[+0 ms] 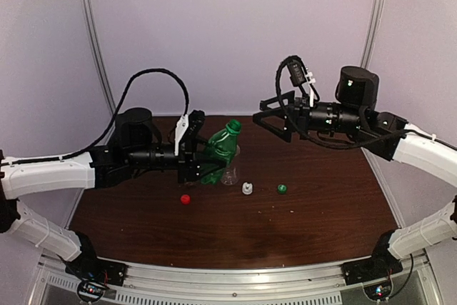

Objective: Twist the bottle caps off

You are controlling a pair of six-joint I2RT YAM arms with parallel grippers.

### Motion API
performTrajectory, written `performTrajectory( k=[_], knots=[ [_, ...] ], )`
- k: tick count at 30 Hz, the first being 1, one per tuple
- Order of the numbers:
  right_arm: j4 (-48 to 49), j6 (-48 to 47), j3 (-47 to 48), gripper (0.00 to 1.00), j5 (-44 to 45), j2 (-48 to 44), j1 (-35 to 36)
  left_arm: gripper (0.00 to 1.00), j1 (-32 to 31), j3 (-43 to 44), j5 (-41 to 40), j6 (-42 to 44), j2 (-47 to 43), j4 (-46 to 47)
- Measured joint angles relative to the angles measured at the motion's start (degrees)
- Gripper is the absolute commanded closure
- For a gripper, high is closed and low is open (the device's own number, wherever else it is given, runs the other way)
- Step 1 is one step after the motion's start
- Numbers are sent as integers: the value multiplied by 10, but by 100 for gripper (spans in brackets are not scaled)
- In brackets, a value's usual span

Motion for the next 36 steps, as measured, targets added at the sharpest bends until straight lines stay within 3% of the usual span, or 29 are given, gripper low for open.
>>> performTrajectory(
  k=[5,8,22,24,28,34,36],
  knots=[
    [-15,-4,52,14,-21,53,26,60,0,1,17,-5,18,1],
    [-31,-12,68,20,-25,81,38,60,0,5,25,-8,27,3],
    [-68,-43,85,90,-31,122,56,59,-1,6,34,-21,31,14],
    [-68,-46,85,100,-29,122,56,56,-1,6,35,-22,32,13],
    [-69,-47,85,100,-15,120,58,45,-1,6,33,-21,32,13],
    [-79,-48,84,100,15,110,60,9,0,5,19,-20,32,19],
    [-87,-49,81,100,30,100,56,3,0,5,9,-20,29,20]
  ],
)
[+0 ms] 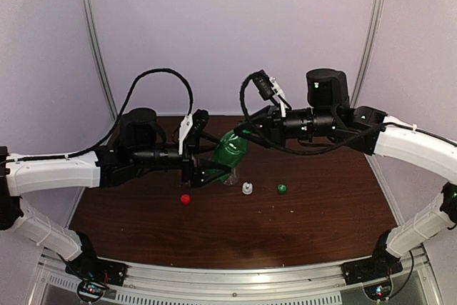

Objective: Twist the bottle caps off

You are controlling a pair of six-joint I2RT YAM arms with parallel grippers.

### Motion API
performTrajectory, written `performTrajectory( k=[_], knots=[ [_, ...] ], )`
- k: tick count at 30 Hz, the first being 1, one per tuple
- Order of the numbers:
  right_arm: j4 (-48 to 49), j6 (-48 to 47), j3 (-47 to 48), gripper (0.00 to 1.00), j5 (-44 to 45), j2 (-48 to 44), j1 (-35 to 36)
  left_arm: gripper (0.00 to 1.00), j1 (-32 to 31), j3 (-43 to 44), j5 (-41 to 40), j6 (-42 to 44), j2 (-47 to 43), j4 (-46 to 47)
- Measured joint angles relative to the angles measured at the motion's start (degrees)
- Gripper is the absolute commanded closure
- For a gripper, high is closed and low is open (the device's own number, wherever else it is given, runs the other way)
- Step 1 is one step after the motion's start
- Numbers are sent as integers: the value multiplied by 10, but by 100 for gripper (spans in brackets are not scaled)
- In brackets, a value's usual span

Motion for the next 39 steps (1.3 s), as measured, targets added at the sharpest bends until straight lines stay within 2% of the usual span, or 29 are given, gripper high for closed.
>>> performTrajectory(
  k=[6,10,18,30,39],
  knots=[
    [-40,-7,-4,100,66,-37,-26,2,0,0,-31,-3,-9,-2],
    [-77,-12,-8,100,139,-55,-63,2,0,-1,-47,-3,-15,-3],
    [-121,-24,-12,100,274,-39,-130,2,0,-3,-88,-1,-33,-7],
    [-115,-40,-12,99,317,125,-158,2,0,-5,-156,0,-49,-35],
    [-104,-45,-12,93,322,177,-159,2,0,-8,-178,6,-52,-40]
  ],
)
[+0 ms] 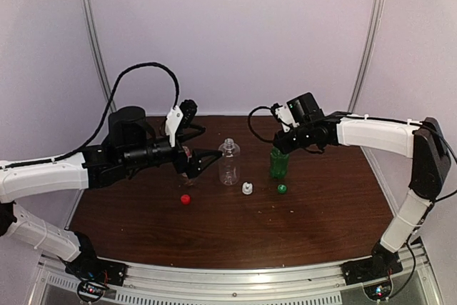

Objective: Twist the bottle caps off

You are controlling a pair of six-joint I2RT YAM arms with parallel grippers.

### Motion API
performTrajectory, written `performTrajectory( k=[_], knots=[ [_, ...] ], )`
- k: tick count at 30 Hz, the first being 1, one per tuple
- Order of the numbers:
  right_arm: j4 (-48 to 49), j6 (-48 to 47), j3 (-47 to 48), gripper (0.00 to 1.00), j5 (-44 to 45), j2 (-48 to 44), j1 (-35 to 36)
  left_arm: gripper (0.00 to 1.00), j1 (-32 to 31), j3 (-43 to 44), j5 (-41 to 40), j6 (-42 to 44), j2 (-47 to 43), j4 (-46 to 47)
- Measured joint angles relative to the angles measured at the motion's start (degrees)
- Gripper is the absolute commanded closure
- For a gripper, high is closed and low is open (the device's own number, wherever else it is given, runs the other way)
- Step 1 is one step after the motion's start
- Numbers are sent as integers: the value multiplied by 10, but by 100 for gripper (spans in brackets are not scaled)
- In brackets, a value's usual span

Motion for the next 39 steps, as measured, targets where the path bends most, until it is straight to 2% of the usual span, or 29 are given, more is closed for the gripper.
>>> performTrajectory(
  k=[6,13,18,31,39],
  knots=[
    [13,0,0,86,0,1,-2,2,0,0,-7,6,-7,-5],
    [23,0,-13,85,0,1,-7,2,0,0,-13,9,-7,-15],
    [37,0,-25,79,-1,1,-10,2,0,-1,-15,9,-10,-19],
    [52,0,-41,45,-6,-7,-10,2,0,-6,-36,12,-18,-29],
    [43,1,-41,17,-12,-49,-12,2,4,-6,-84,12,-40,-44]
  ],
)
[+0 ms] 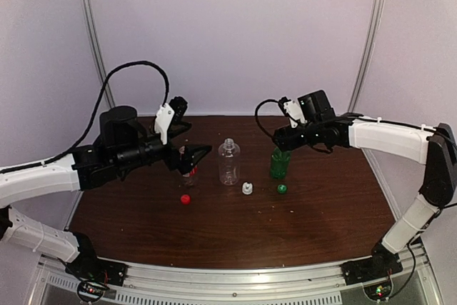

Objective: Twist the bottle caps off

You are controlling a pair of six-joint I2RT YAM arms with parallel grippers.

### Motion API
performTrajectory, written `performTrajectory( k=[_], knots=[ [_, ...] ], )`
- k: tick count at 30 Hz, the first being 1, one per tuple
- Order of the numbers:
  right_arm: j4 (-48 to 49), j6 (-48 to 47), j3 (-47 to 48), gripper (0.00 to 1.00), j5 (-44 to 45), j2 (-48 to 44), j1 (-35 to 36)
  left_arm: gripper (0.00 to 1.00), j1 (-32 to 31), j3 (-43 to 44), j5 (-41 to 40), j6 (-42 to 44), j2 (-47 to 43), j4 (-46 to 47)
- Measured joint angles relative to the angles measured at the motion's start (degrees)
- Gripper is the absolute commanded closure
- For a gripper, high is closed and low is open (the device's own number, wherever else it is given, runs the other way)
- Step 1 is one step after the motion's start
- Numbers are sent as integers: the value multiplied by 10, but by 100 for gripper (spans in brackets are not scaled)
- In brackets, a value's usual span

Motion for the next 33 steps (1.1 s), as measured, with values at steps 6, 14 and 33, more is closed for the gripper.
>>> performTrajectory(
  k=[6,14,33],
  knots=[
    [-8,0,0,2,-3,-59,-2,2,15,-3,-51,0,-21,-19],
    [-18,5,0,0,-17,-133,-30,2,57,-12,-128,-15,-51,-38],
    [-9,9,-68,0,3,-261,-57,2,128,-72,-228,-48,-136,-48]
  ],
)
